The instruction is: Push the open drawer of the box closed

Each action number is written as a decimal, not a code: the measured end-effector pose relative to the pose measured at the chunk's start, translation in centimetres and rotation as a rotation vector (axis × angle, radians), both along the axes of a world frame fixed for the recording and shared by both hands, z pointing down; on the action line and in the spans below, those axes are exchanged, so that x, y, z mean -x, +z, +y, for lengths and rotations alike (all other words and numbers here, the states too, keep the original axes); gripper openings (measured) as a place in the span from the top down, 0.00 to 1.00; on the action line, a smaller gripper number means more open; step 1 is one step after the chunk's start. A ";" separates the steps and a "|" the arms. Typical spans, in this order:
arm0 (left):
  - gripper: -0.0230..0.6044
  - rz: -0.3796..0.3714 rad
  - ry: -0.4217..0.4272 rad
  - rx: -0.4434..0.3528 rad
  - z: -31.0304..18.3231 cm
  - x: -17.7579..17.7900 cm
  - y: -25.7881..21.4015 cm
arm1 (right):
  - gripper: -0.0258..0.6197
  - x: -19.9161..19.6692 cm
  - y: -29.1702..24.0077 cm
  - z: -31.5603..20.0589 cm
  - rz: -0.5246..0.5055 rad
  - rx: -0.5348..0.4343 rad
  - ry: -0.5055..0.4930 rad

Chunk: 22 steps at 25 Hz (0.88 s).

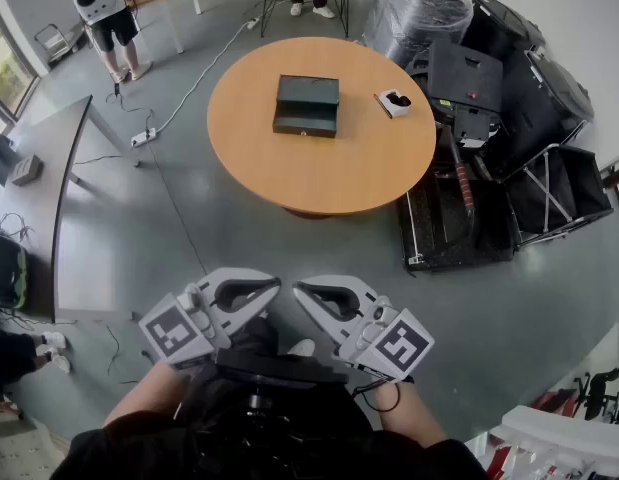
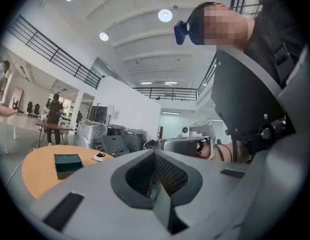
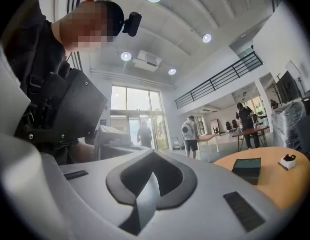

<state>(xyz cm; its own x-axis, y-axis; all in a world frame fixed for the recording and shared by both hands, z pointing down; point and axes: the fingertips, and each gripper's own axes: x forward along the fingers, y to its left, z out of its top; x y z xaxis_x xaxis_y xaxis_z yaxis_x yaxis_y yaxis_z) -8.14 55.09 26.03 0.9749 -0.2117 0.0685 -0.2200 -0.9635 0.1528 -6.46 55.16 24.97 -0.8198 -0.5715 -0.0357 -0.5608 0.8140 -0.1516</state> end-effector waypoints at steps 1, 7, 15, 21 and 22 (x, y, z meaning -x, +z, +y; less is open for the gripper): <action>0.94 -0.004 0.003 -0.003 -1.0 0.2 0.1 | 0.95 0.3 0.1 -0.9 0.004 0.017 -0.001; 0.94 -0.017 0.031 -0.033 -6.8 2.4 0.2 | 0.95 2.6 0.3 -6.9 0.015 0.016 0.019; 0.94 0.006 0.057 -0.040 -14.8 7.0 0.1 | 0.95 7.0 0.3 -15.0 0.039 0.031 0.062; 0.94 0.023 0.067 -0.033 -19.2 11.3 0.2 | 0.95 10.8 0.6 -19.5 0.055 0.048 0.091; 0.94 0.026 0.066 -0.034 -19.9 12.1 0.3 | 0.95 11.5 0.7 -20.2 0.056 0.050 0.093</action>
